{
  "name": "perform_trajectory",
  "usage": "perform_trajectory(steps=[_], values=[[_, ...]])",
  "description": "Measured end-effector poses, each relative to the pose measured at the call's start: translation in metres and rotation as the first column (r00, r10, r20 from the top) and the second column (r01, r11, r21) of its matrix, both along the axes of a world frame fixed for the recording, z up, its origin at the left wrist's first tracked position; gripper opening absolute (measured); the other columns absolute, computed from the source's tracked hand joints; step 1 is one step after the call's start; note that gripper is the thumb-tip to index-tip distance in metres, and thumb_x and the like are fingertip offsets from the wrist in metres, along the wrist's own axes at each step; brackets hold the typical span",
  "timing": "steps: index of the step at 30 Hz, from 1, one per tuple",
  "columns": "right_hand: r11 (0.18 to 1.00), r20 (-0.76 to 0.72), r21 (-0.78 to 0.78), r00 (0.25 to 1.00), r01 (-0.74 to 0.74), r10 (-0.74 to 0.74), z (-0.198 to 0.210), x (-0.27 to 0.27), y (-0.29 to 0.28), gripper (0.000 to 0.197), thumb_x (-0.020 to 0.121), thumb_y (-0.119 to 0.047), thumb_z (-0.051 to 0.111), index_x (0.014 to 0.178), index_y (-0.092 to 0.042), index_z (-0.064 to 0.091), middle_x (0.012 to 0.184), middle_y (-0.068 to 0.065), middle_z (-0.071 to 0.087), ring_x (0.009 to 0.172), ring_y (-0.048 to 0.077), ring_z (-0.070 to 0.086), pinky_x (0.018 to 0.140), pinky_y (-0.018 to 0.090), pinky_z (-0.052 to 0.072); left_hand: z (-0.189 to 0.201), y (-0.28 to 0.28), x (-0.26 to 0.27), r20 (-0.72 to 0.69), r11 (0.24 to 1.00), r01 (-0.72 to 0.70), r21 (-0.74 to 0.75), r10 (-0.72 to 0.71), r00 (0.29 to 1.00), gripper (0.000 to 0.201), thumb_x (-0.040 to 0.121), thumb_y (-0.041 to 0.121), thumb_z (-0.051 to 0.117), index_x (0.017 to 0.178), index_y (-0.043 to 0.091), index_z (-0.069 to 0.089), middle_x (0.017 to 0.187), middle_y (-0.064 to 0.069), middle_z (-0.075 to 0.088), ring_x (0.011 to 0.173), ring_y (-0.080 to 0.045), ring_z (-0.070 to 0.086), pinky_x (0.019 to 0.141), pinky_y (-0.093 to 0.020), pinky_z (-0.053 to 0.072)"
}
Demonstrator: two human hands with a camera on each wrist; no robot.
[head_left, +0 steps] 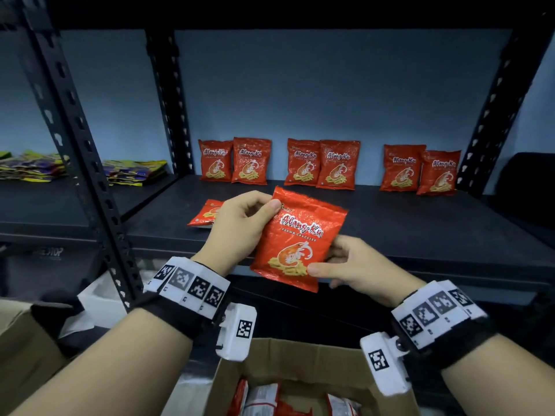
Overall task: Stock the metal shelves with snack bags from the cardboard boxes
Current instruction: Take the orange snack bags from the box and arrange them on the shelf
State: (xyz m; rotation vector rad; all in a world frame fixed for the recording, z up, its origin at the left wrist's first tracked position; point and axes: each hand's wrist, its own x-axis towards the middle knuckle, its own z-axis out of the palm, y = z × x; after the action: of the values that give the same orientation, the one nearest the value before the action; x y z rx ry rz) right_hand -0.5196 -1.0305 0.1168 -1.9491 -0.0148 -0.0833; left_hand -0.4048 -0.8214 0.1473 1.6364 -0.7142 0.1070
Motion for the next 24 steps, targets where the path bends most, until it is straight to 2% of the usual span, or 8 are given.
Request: perform_trajectory(steps=[2, 4, 8, 11, 13, 15, 20, 24], values=[[0.988, -0.009, 0.157, 1.0, 0.003, -0.002, -0.004, 0.001, 0.012, 0.053, 0.075, -0.03, 0.088, 0.122, -0.021, 0.066, 0.114, -0.003, 0.077, 0.106, 0.016, 0.073, 0.089, 0.037, 0.058, -0.002, -0.004, -0.005, -0.043, 0.999, 0.03, -0.017, -0.031, 0.999, 0.017, 0.099, 0.031, 0.066, 0.091, 0.02, 0.076, 0.086, -0.002, 0.076, 0.08, -0.018, 0.072, 0.072, -0.038, 0.059], [0.965, 0.015, 0.258, 0.999, 0.038, -0.043, -0.005, 0.003, 0.017, 0.052, 0.076, -0.023, 0.087, 0.123, -0.016, 0.066, 0.115, 0.002, 0.077, 0.109, 0.02, 0.073, 0.098, 0.043, 0.057, -0.003, -0.005, -0.004, -0.066, 0.999, 0.04, -0.017, -0.041, 0.997, 0.016, 0.098, 0.032, 0.068, 0.092, 0.019, 0.077, 0.088, -0.009, 0.076, 0.085, -0.027, 0.074, 0.074, -0.044, 0.063], [0.954, 0.051, 0.272, 0.988, 0.128, -0.147, -0.006, 0.002, 0.011, 0.053, 0.073, -0.028, 0.088, 0.12, -0.016, 0.069, 0.113, 0.002, 0.078, 0.107, 0.022, 0.074, 0.101, 0.051, 0.055, -0.002, 0.011, 0.017, -0.047, 0.996, -0.082, -0.018, 0.081, 0.996, 0.01, 0.094, 0.027, 0.075, 0.093, 0.017, 0.076, 0.089, -0.012, 0.075, 0.085, -0.024, 0.074, 0.076, -0.041, 0.062], [0.952, 0.07, 0.259, 0.98, 0.163, -0.187, -0.005, -0.001, 0.003, 0.046, 0.078, -0.026, 0.088, 0.118, -0.016, 0.069, 0.111, 0.0, 0.078, 0.105, 0.02, 0.075, 0.101, 0.049, 0.056, -0.006, 0.032, 0.042, 0.053, 0.964, -0.234, 0.127, 0.229, 0.972, 0.013, 0.084, 0.025, 0.085, 0.088, 0.022, 0.073, 0.082, -0.006, 0.073, 0.077, -0.021, 0.071, 0.073, -0.035, 0.06], [0.942, 0.083, 0.28, 0.973, 0.184, -0.214, -0.005, -0.004, 0.0, 0.043, 0.078, -0.025, 0.087, 0.116, -0.017, 0.07, 0.11, -0.001, 0.079, 0.103, 0.019, 0.075, 0.1, 0.049, 0.056, -0.01, 0.045, 0.056, 0.173, 0.901, -0.343, 0.268, 0.305, 0.937, 0.019, 0.081, 0.028, 0.087, 0.087, 0.025, 0.07, 0.081, 0.002, 0.071, 0.073, -0.008, 0.066, 0.07, -0.021, 0.051], [0.938, 0.092, 0.282, 0.968, 0.201, -0.235, -0.005, -0.006, -0.002, 0.042, 0.078, -0.027, 0.086, 0.115, -0.017, 0.071, 0.108, -0.001, 0.079, 0.101, 0.019, 0.076, 0.098, 0.05, 0.057, -0.013, 0.055, 0.07, 0.248, 0.824, -0.436, 0.361, 0.367, 0.897, 0.025, 0.079, 0.037, 0.087, 0.091, 0.026, 0.067, 0.086, 0.005, 0.069, 0.078, -0.004, 0.063, 0.069, -0.019, 0.046], [0.944, 0.127, 0.255, 0.96, 0.211, -0.248, -0.004, -0.012, -0.003, 0.042, 0.076, -0.03, 0.086, 0.113, -0.018, 0.071, 0.107, -0.003, 0.079, 0.099, 0.018, 0.076, 0.096, 0.048, 0.058, -0.016, 0.067, 0.109, 0.259, 0.65, -0.548, 0.526, 0.491, 0.832, 0.059, 0.07, 0.069, 0.08, 0.104, 0.025, 0.059, 0.108, 0.001, 0.064, 0.103, -0.019, 0.063, 0.088, -0.039, 0.053], [0.952, 0.137, 0.237, 0.963, 0.196, -0.233, -0.005, -0.012, 0.001, 0.044, 0.074, -0.033, 0.086, 0.113, -0.019, 0.072, 0.107, -0.004, 0.079, 0.099, 0.017, 0.076, 0.097, 0.048, 0.057, -0.014, 0.06, 0.119, 0.143, 0.504, -0.447, 0.739, 0.531, 0.835, 0.109, 0.067, 0.086, 0.068, 0.144, 0.011, 0.046, 0.145, -0.015, 0.05, 0.132, -0.034, 0.052, 0.108, -0.046, 0.046]])
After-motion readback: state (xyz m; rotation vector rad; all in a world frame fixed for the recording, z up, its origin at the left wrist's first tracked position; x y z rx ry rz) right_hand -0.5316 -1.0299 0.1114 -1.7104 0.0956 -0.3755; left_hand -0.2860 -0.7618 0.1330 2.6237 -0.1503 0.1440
